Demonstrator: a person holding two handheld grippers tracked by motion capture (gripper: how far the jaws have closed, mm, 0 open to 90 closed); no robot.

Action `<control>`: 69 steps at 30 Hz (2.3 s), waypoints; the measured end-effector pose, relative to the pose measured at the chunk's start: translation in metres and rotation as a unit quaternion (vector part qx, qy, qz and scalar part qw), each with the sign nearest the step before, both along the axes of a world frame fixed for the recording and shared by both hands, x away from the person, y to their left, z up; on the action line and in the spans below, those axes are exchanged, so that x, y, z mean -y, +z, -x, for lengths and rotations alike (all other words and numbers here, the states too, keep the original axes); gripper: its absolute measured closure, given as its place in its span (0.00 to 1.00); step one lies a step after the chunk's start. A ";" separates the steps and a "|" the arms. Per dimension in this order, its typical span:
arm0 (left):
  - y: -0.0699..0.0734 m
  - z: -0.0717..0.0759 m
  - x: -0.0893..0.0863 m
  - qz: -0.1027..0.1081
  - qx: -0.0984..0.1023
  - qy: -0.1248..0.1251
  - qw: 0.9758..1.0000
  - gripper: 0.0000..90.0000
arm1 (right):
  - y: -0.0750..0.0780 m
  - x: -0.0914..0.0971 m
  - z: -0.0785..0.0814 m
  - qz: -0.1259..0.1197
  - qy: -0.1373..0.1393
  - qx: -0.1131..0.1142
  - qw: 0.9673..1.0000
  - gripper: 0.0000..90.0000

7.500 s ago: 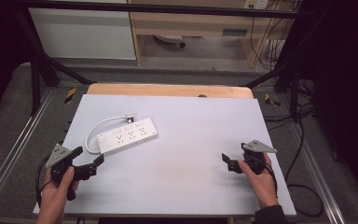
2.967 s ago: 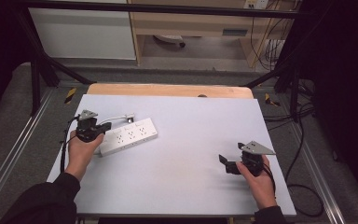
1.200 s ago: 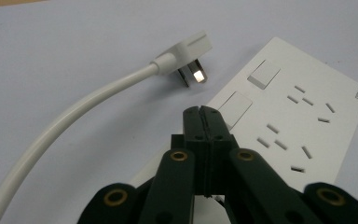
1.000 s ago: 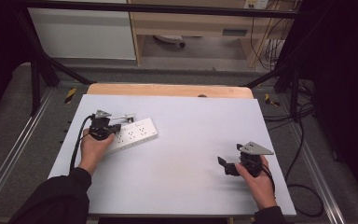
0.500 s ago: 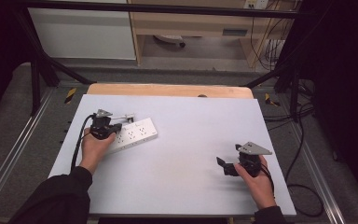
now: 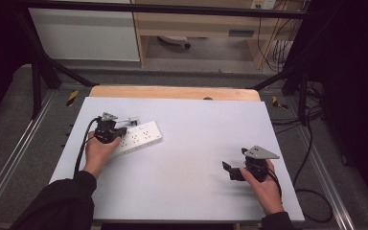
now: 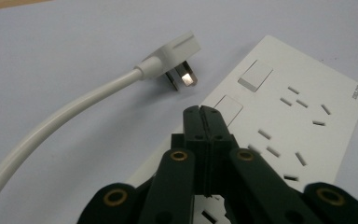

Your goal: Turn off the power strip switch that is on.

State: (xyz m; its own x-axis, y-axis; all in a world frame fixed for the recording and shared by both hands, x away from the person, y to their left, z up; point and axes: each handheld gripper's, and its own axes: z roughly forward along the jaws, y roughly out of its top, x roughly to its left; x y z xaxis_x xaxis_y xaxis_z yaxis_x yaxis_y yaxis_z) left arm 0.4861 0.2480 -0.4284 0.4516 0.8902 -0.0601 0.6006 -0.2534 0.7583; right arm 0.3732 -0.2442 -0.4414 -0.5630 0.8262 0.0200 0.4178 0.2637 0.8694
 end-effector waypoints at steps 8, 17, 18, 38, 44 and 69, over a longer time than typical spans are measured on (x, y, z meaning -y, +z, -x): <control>0.002 0.002 -0.001 -0.010 0.006 0.004 1.000 1.00 | 0.000 0.000 0.000 0.000 0.000 0.000 1.000 0.06; 0.001 0.000 -0.005 -0.011 0.004 0.008 1.000 1.00 | 0.000 0.000 0.000 0.000 0.000 0.000 1.000 0.06; 0.002 0.000 -0.005 -0.012 0.003 0.008 1.000 1.00 | 0.000 0.000 0.000 0.000 0.000 0.000 1.000 0.06; 0.001 0.003 -0.004 -0.025 0.008 0.004 1.000 1.00 | 0.000 0.000 0.000 0.000 0.001 0.000 1.000 0.06; 0.001 0.003 -0.004 -0.028 0.008 0.003 1.000 1.00 | 0.000 0.000 0.000 0.002 0.003 0.000 1.000 0.06; -0.003 0.004 0.003 -0.020 0.015 0.005 1.000 1.00 | 0.000 0.000 0.001 0.001 0.003 0.000 1.000 0.06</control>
State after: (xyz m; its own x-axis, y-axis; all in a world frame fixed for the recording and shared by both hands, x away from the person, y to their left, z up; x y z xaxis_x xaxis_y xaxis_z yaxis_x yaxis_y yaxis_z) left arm 0.4820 0.2455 -0.4312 0.4436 0.8962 -0.0107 0.5804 -0.2782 0.7653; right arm 0.3727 -0.2443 -0.4411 -0.5678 0.8229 0.0193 0.4165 0.2671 0.8690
